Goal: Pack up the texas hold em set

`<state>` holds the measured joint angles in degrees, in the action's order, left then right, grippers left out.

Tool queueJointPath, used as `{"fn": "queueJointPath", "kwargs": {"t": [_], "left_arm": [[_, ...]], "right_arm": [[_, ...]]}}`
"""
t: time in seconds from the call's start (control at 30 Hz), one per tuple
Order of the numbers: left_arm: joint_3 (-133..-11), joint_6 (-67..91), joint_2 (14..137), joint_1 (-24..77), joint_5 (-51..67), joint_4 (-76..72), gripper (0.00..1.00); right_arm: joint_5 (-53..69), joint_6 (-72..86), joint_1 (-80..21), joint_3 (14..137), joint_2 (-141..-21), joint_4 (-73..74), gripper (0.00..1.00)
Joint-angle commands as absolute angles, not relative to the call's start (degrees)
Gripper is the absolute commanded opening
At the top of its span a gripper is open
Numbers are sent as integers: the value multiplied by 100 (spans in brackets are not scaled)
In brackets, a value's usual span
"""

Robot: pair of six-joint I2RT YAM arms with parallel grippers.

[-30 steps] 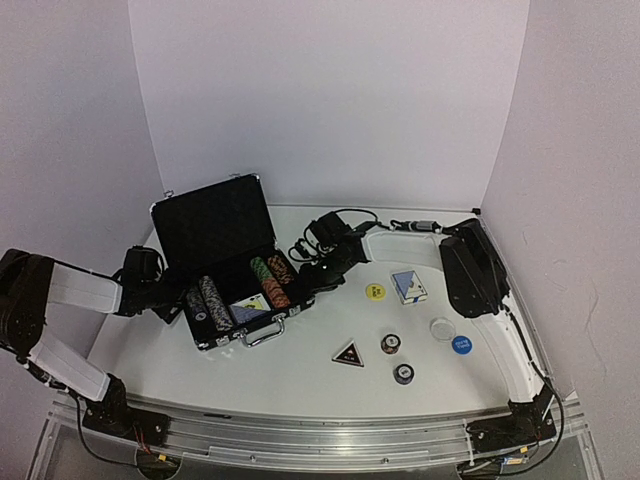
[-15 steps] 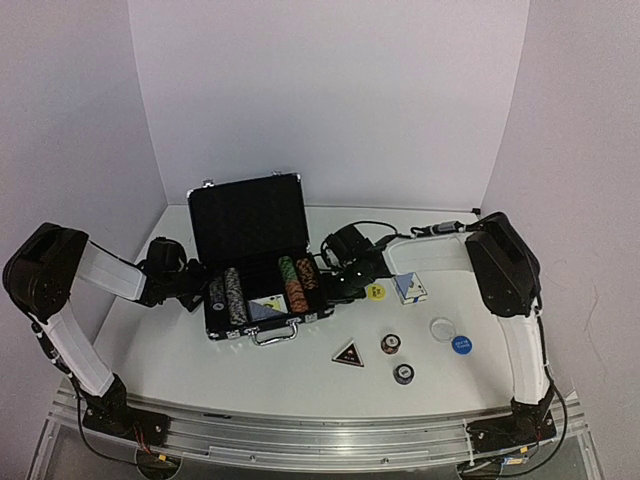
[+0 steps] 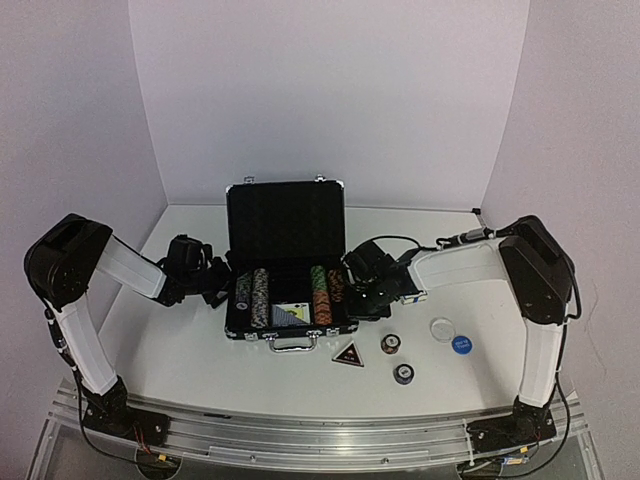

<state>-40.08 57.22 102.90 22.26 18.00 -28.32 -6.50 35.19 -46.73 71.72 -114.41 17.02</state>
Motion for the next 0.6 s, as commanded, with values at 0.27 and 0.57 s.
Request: {"fn": "queueJointPath", "kwargs": {"t": [0.27, 0.57], "left_arm": [[-4345, 5344, 10148, 2330, 1511, -1679, 100], [-4619, 5227, 10366, 2330, 1591, -1636, 100]], "right_arm": [[-1569, 3264, -4728, 7709, -11871, 2451, 36], [-1912, 2996, -4659, 8420, -12285, 2452, 39]]}}
